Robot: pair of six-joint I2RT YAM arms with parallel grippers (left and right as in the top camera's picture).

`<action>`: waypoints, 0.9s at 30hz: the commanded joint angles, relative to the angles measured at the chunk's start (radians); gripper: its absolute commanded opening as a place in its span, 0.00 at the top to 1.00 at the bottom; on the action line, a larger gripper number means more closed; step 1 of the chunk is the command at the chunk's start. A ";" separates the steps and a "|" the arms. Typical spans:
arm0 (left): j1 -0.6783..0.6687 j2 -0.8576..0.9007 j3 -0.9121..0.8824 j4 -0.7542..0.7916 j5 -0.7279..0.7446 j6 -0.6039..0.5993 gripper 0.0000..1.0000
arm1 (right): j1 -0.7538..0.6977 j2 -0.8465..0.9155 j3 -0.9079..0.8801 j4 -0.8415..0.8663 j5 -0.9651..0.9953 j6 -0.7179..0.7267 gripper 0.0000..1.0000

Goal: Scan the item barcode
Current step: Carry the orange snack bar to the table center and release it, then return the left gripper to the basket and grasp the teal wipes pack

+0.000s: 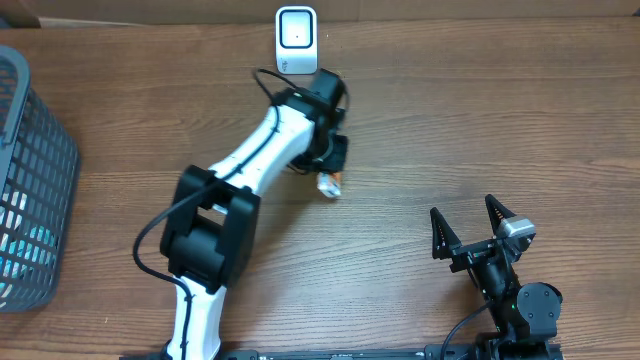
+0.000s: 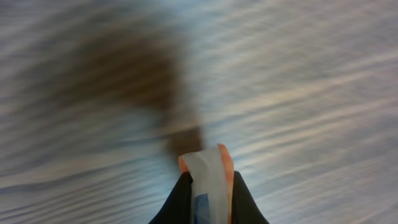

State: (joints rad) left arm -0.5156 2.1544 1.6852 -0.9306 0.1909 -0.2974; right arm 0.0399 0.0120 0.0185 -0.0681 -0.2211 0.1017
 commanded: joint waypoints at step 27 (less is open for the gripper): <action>0.533 -0.249 1.017 -0.675 -0.198 -0.044 0.00 | -0.002 -0.008 -0.010 0.005 0.003 0.002 0.00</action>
State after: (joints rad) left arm -0.1162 1.9594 2.6385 -1.5654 0.0170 -0.3557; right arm 0.0399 0.0120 0.0185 -0.0685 -0.2207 0.1013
